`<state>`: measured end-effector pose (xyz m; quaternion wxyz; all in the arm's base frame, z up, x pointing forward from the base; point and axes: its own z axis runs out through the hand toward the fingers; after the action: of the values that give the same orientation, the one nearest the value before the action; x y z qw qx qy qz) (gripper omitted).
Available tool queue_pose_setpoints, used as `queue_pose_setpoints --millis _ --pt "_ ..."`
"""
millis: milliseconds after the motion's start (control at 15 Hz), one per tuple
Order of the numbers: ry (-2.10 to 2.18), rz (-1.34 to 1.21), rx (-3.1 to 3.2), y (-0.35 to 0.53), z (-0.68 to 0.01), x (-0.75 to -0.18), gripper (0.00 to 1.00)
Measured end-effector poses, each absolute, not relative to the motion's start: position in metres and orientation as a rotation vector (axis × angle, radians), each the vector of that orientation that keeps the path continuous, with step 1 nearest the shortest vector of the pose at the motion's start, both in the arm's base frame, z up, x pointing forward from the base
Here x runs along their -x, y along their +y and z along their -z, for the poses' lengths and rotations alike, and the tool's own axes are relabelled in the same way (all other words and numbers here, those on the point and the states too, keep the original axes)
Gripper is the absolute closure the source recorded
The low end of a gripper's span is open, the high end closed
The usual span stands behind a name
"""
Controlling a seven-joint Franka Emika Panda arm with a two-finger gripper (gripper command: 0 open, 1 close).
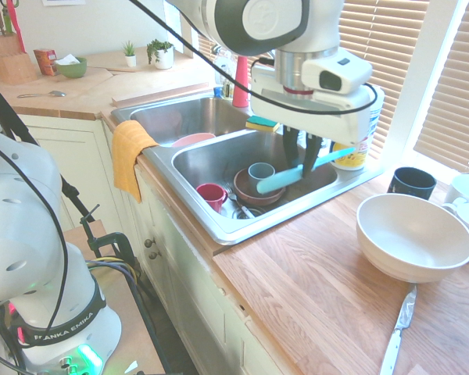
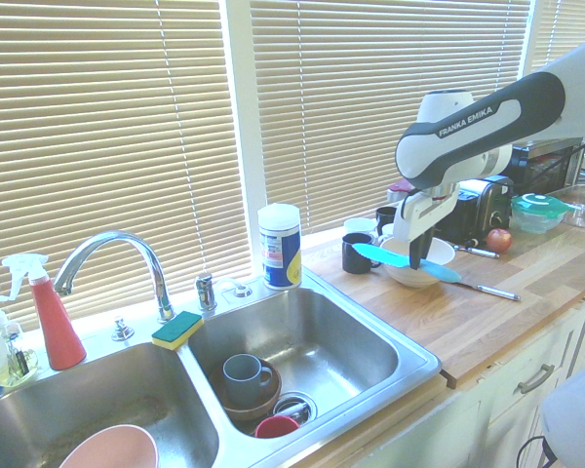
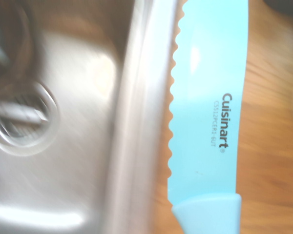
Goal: Put the knife into the sink
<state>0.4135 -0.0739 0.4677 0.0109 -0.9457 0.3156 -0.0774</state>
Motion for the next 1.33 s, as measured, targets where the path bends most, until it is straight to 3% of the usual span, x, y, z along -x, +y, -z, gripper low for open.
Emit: queue_pose_setpoints --millis 267,667,1333 --pt "1.091 0.314 2.883 0.004 -0.455 -0.433 1.00" --pt "1.152 0.369 2.852 0.081 -0.373 -0.458 1.00" --pt "1.180 0.286 2.881 0.126 -0.255 -0.493 1.00"
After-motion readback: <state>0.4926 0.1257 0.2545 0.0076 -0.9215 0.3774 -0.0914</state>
